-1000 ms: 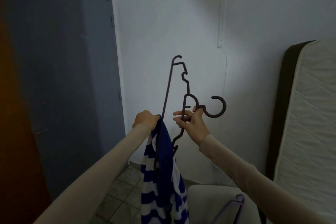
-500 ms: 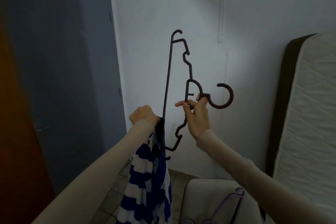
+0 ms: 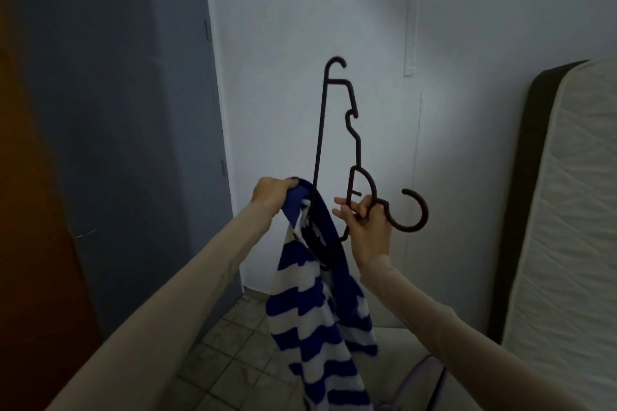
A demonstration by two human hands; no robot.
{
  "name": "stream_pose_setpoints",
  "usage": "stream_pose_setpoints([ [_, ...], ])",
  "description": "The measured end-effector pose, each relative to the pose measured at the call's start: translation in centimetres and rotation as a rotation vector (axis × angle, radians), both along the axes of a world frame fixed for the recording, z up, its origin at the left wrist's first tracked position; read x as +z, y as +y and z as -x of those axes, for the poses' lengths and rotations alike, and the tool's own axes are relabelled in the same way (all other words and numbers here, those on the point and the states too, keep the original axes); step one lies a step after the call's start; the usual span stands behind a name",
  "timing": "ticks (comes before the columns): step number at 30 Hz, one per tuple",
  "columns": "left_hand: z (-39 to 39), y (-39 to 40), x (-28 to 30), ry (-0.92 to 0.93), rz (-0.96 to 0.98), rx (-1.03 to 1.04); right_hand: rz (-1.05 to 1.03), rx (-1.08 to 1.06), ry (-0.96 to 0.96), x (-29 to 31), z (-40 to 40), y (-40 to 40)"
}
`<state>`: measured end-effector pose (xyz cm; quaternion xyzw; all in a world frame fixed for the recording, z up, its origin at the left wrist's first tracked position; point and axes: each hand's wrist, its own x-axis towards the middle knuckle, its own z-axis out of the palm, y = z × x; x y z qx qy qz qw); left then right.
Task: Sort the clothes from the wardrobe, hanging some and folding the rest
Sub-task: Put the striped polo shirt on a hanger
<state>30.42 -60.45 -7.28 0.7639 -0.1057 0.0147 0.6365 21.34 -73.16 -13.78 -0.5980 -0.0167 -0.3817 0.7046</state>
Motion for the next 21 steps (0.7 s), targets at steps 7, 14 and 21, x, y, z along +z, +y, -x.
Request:
stream_pose_setpoints([
  [7,1.2,1.1,3.2,0.039,0.324,-0.151,-0.054,0.093,0.03,-0.8,-1.3,-1.3],
  [14,1.4,2.5,4.0,0.001,0.365,-0.181,0.177,0.146,0.16,-1.9,-2.4,-2.3],
  [21,1.6,4.4,4.5,-0.016,0.434,-0.232,0.3,0.12,0.277,-3.0,-2.4,-3.1],
])
